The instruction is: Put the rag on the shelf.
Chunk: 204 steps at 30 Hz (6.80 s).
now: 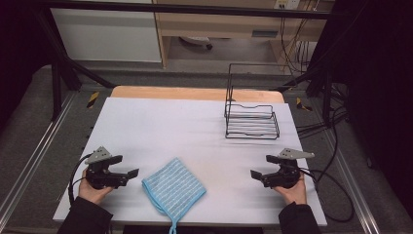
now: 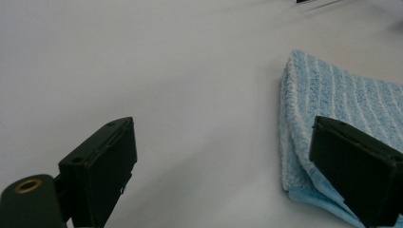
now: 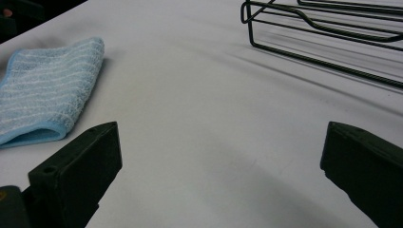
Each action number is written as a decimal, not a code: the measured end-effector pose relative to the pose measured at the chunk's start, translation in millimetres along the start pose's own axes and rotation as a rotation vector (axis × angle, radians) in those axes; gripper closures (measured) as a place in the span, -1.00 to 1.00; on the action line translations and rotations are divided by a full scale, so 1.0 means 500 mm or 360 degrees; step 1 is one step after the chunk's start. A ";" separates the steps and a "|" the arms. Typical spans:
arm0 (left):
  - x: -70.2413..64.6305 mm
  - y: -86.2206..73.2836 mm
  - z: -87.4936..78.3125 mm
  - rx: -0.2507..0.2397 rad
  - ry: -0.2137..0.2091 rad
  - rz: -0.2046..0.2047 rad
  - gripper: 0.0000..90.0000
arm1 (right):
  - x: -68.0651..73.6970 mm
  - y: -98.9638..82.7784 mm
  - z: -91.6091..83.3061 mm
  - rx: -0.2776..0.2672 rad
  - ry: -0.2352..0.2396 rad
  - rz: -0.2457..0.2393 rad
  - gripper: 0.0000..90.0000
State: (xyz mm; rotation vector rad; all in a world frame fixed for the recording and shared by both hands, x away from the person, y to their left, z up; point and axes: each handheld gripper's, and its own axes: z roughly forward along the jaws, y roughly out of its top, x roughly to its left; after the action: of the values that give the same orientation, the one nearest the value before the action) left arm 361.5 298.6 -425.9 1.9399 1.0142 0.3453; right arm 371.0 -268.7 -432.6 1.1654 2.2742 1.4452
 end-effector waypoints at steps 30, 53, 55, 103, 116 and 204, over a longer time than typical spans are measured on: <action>-0.085 0.009 0.034 0.0213 -0.0028 -0.0039 -0.03 | 0.019 -0.001 0.026 0.0102 -0.0007 -0.0019 -0.97; -0.103 -0.018 0.059 0.0386 -0.0037 -0.0164 0.56 | 0.101 0.061 0.109 0.0159 0.0123 -0.0074 -0.87; -0.103 -0.017 0.059 0.0390 -0.0035 -0.0166 0.57 | 0.114 0.070 0.123 0.0168 0.0139 -0.0088 -0.85; -0.106 0.009 0.064 0.0361 0.0001 -0.0150 0.84 | 0.271 0.133 0.383 0.0427 0.0302 -0.0167 0.77; -0.120 0.075 0.140 0.0286 0.0035 -0.0040 0.85 | 0.239 0.115 0.326 0.0320 0.0053 -0.0027 0.78; -0.160 0.137 0.223 0.0114 -0.0124 -0.0177 0.76 | 0.123 0.133 0.213 0.0160 0.0063 0.0097 0.84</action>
State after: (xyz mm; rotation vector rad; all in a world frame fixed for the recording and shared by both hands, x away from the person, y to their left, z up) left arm 412.0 154.1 -421.1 1.9356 1.0914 0.1716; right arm 422.0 -139.5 -416.1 1.2563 2.3830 1.4013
